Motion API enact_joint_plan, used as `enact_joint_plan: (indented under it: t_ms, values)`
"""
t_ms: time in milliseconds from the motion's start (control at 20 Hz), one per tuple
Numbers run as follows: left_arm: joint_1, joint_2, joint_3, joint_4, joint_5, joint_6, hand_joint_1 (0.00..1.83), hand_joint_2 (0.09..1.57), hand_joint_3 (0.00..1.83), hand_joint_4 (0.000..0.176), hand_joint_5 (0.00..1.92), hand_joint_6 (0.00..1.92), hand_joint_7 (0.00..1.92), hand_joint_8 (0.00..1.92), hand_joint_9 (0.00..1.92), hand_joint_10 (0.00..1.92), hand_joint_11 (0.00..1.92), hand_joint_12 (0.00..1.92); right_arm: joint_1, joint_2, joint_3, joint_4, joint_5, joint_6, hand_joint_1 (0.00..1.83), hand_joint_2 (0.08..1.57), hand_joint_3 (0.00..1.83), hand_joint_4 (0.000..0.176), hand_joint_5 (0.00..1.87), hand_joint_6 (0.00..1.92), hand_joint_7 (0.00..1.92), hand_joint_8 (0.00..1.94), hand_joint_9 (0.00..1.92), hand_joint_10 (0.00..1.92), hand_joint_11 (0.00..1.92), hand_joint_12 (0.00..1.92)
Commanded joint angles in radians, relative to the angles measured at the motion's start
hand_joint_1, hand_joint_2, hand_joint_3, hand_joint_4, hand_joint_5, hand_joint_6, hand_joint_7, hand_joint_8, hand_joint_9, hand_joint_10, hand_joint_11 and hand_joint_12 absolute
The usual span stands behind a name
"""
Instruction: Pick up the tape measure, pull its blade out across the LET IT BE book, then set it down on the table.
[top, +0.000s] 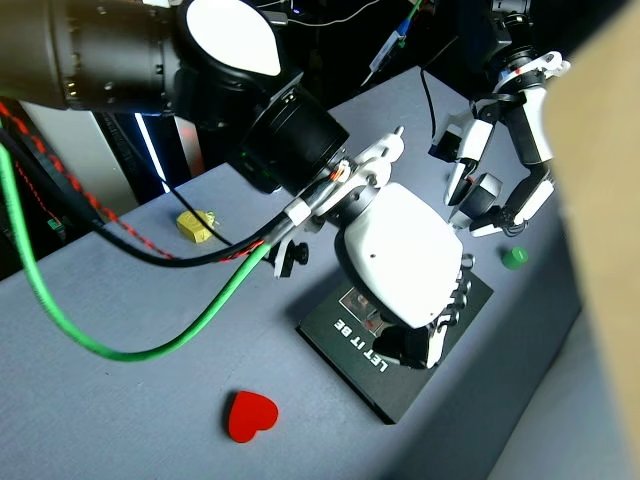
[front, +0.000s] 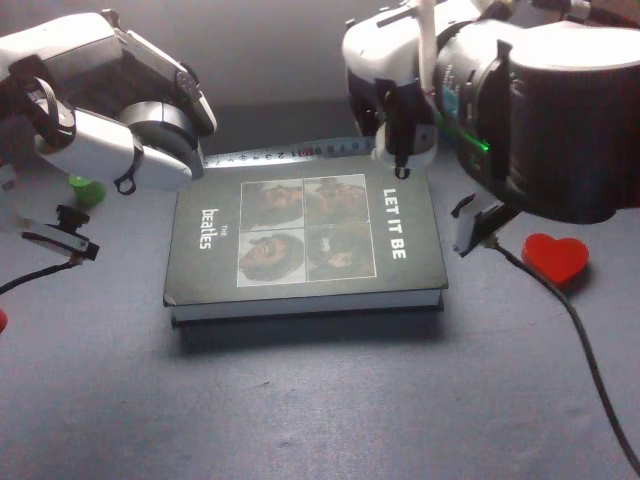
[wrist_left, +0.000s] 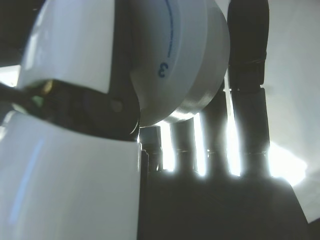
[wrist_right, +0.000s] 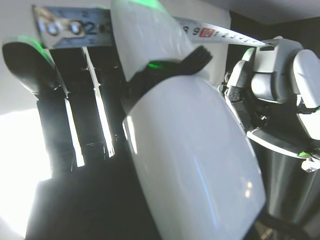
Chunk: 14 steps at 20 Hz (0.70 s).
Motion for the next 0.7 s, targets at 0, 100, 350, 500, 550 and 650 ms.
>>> enact_joint_plan:
  t_ms: [0,100,350,500,550,650]
  values:
    - [-0.009,0.004,0.006,-0.013,-0.122,-0.01,1.39,1.08,0.0,0.0,0.98,0.75,1.03,0.86,1.02,1.17,1.0,0.93,0.003,0.016,-0.001,-0.078,-0.011,-0.014,1.24,1.15,0.0,0.0,0.85,1.02,0.99,1.17,0.84,1.17,0.77,1.58]
    - [-0.009,0.004,0.008,-0.013,-0.123,-0.01,1.39,1.09,0.0,0.0,0.96,0.77,1.03,0.86,1.03,1.16,1.0,0.93,0.002,0.04,-0.001,-0.09,0.004,-0.02,1.24,1.15,0.0,0.0,0.84,1.02,0.99,1.19,0.82,1.21,0.76,1.6]
    - [-0.009,0.004,0.01,-0.013,-0.124,-0.01,1.39,1.07,0.0,0.0,1.03,0.72,1.05,0.79,1.05,1.11,1.02,0.92,0.0,0.081,-0.001,-0.102,0.027,-0.038,1.24,1.15,0.0,0.0,0.84,1.03,0.99,1.19,0.83,1.22,0.75,1.6]
    - [-0.009,0.004,0.009,-0.013,-0.124,-0.01,1.39,1.08,0.0,0.0,0.95,0.8,1.04,0.84,1.04,1.14,1.03,0.92,-0.003,0.107,-0.001,-0.109,0.04,-0.051,1.24,1.15,0.0,0.0,0.84,1.02,0.99,1.19,0.83,1.22,0.75,1.6]
    - [-0.009,0.004,0.008,-0.013,-0.124,-0.01,1.39,1.09,0.0,0.0,0.95,0.81,1.03,0.85,1.03,1.15,1.03,0.93,-0.003,0.113,-0.001,-0.116,0.043,-0.055,1.24,1.15,0.0,0.0,0.84,1.02,0.99,1.19,0.83,1.22,0.75,1.6]
    - [-0.009,0.004,0.008,-0.013,-0.125,-0.01,1.39,1.09,0.0,0.0,0.94,0.81,1.03,0.85,1.03,1.15,1.03,0.93,-0.002,0.13,-0.001,-0.13,0.055,-0.056,1.24,1.16,0.0,0.0,0.8,1.07,0.99,1.2,0.82,1.22,0.75,1.6]
